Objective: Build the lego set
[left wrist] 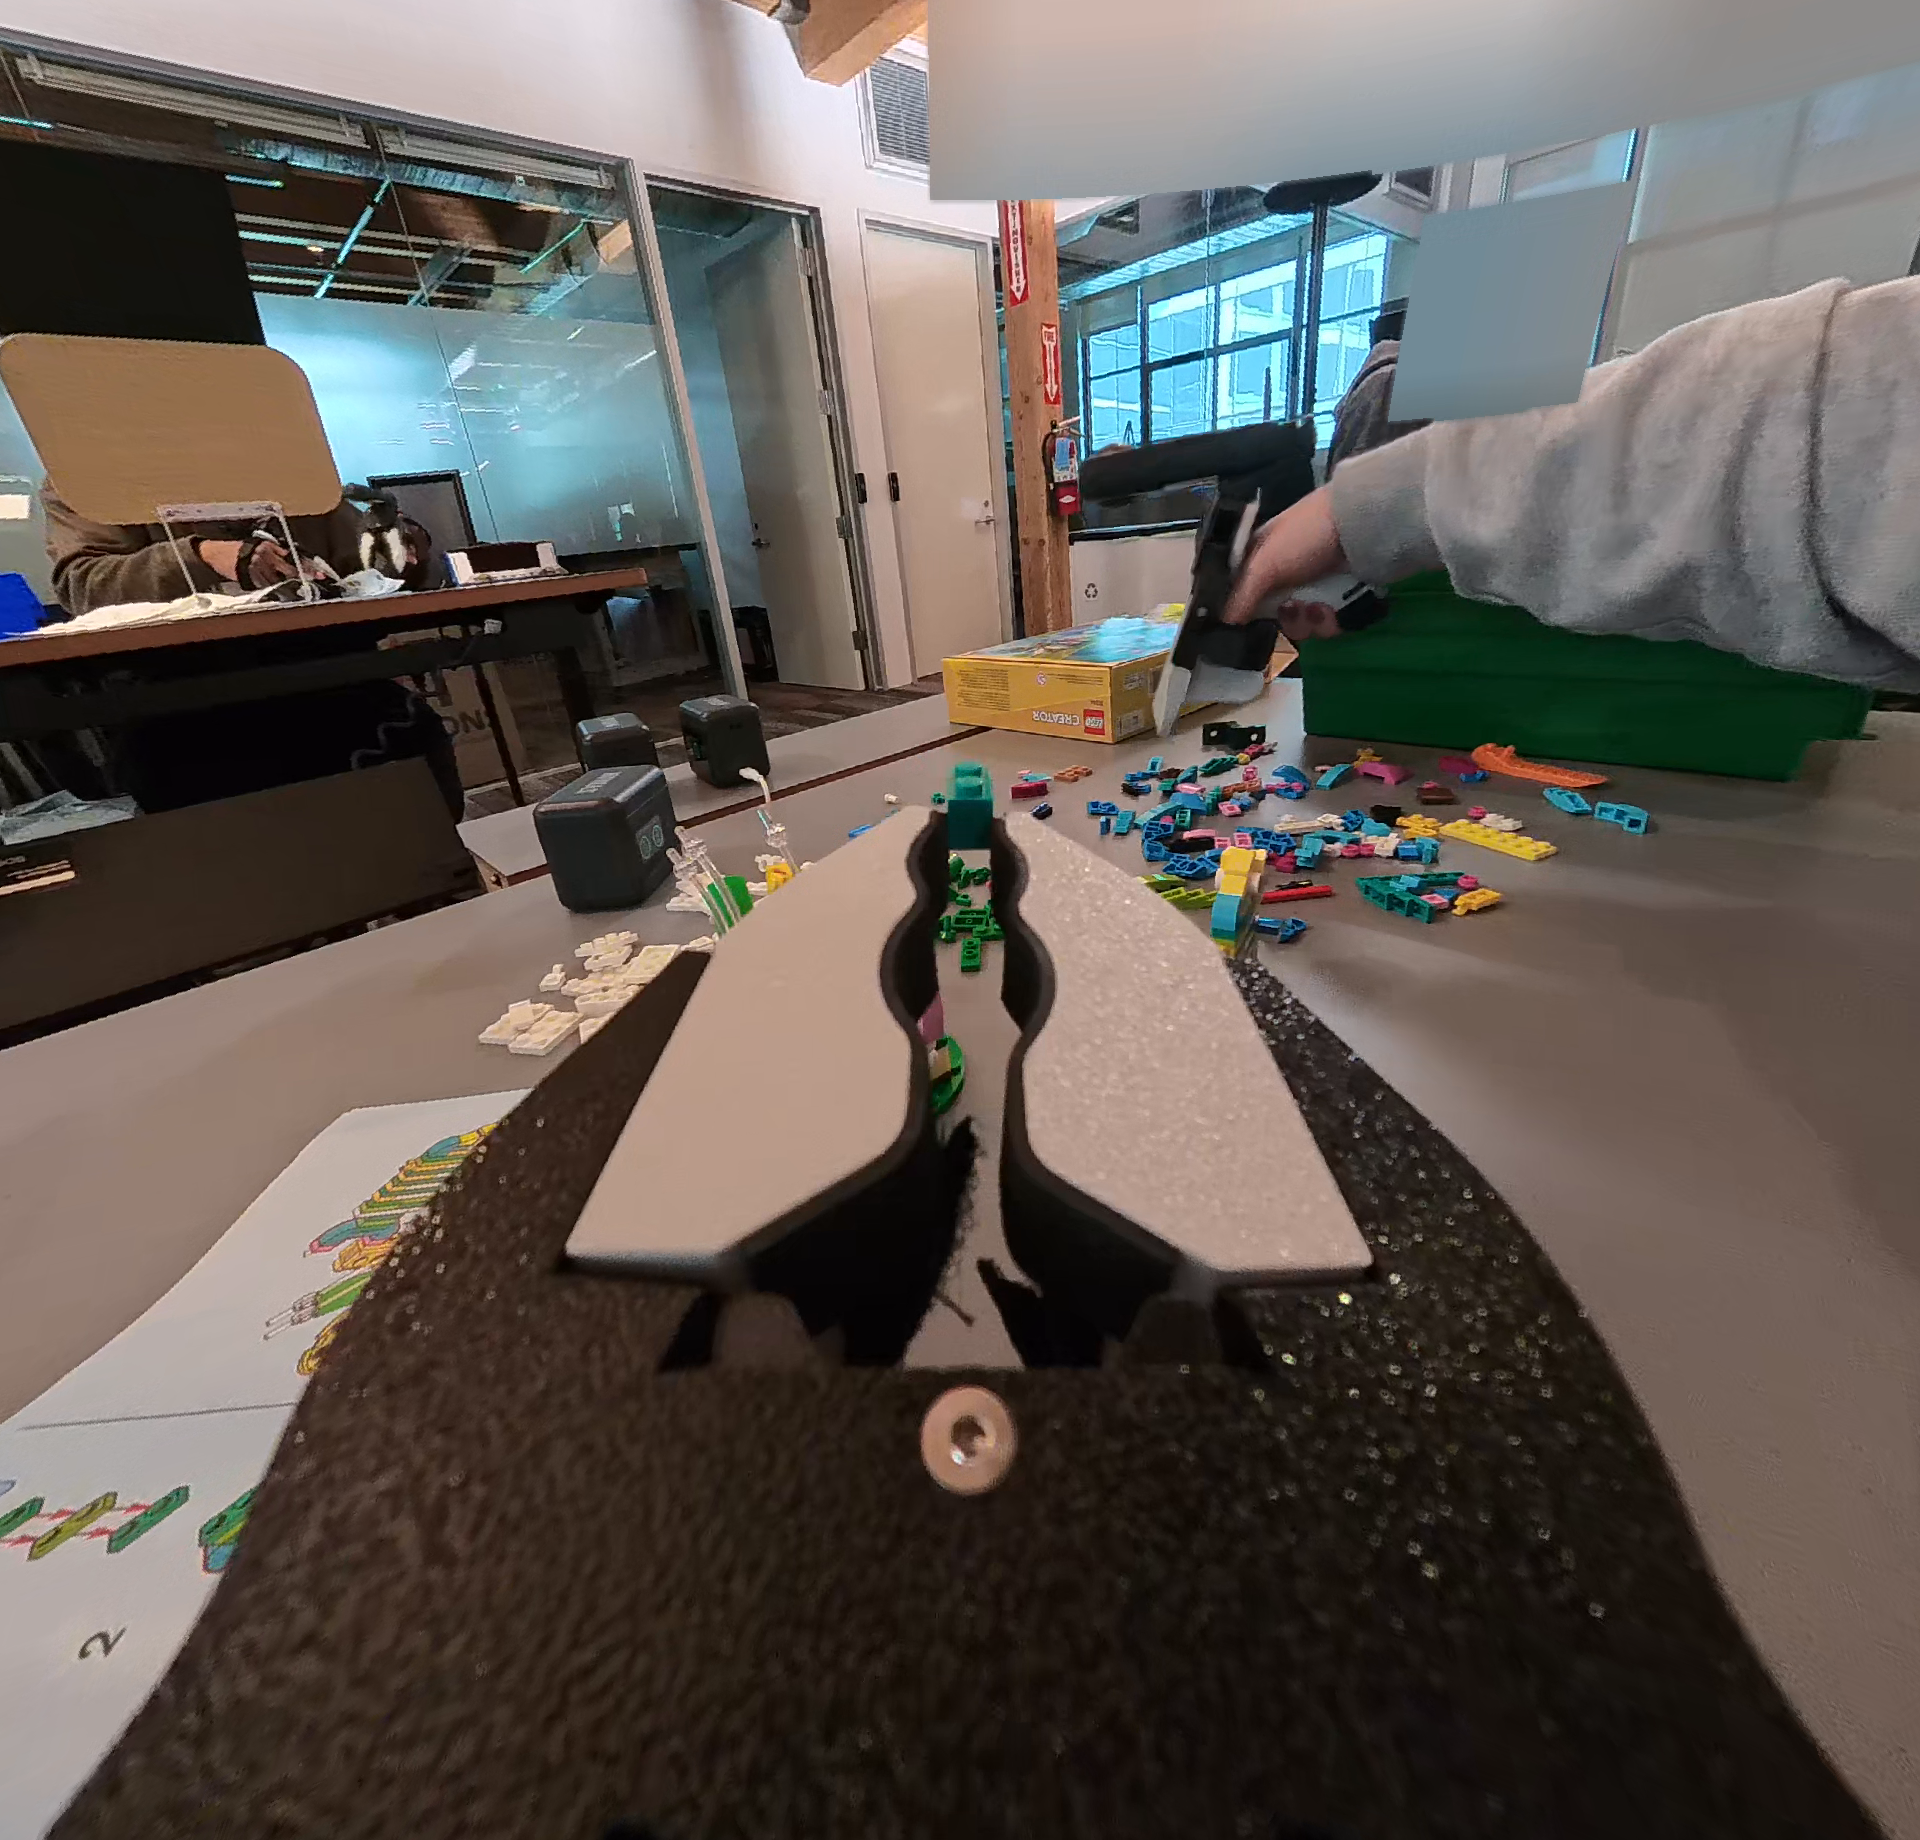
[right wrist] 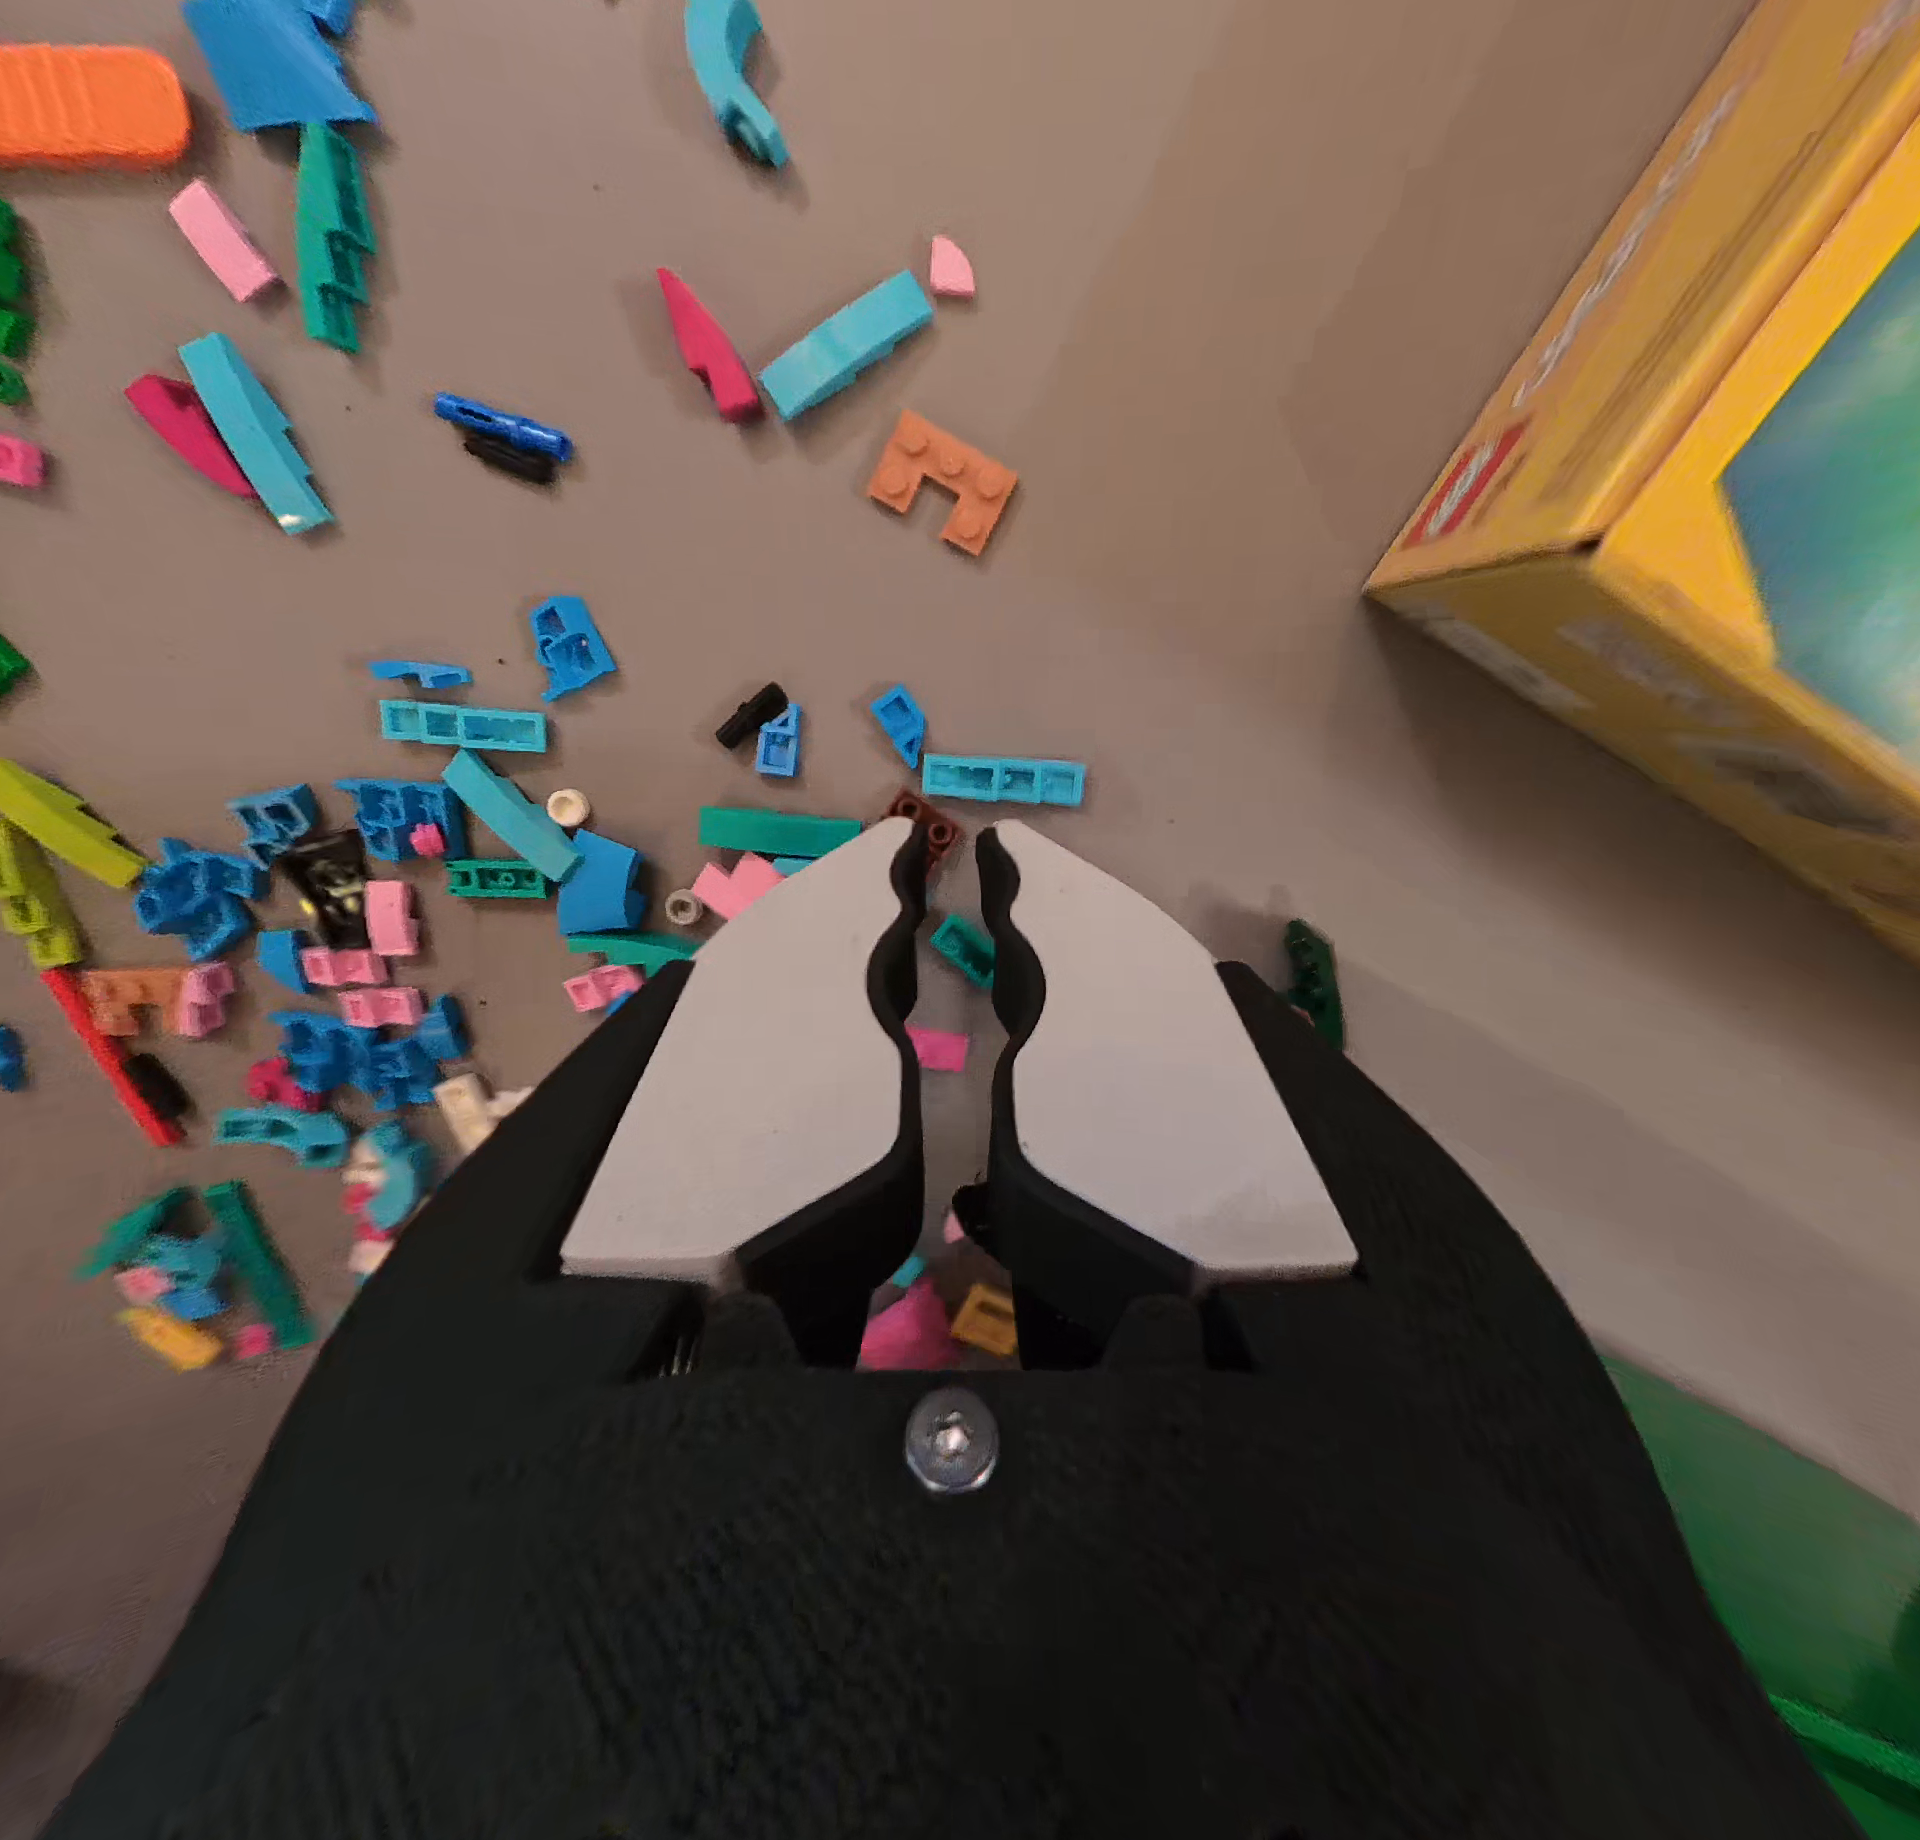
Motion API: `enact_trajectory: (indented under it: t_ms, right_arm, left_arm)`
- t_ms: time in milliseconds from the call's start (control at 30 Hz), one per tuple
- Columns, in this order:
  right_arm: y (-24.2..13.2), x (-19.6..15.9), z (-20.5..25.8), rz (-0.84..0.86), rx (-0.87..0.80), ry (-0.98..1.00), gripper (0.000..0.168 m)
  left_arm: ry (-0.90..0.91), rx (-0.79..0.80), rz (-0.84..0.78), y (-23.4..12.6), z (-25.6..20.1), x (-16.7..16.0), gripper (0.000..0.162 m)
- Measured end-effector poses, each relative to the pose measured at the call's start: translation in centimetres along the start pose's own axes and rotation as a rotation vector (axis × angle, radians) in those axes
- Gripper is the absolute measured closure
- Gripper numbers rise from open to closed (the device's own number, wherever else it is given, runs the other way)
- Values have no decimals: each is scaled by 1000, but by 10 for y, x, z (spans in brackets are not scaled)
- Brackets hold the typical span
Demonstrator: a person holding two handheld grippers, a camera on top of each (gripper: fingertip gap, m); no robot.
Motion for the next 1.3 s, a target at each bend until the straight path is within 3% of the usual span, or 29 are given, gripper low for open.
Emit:
enact_trajectory:
  t_ms: [100, 267, 467, 667, 1300]
  right_arm:
    - [-6, -3, 10, -35, -51, -167, 164]
    - [-10, -18, 20, 49, -16, -297, 161]
    - [-16, -45, 31, 119, -40, -806, 160]
    - [-18, -70, 28, 316, 4, -799, 155]
    - [-4, -77, 45, 186, 54, -840, 156]
  left_arm:
    - [-4, 2, -5, 0, 0, 0, 155]
    - [-6, -1, -4, 0, 0, 0, 155]
    - [1, 10, -9, -1, 1, 1, 155]
    - [-3, 6, -8, -1, 0, 1, 155]
    - [-20, 1, -7, -1, 1, 0, 155]
Point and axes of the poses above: each gripper's, where its closed fingertips meet, y out along the fingers, x out of its top, z = x × y across the jaws, the point moved 7 cm from there along -y, back along the fingers, and after that the axes turned 6 degrees about y, right-handed, at the moved point
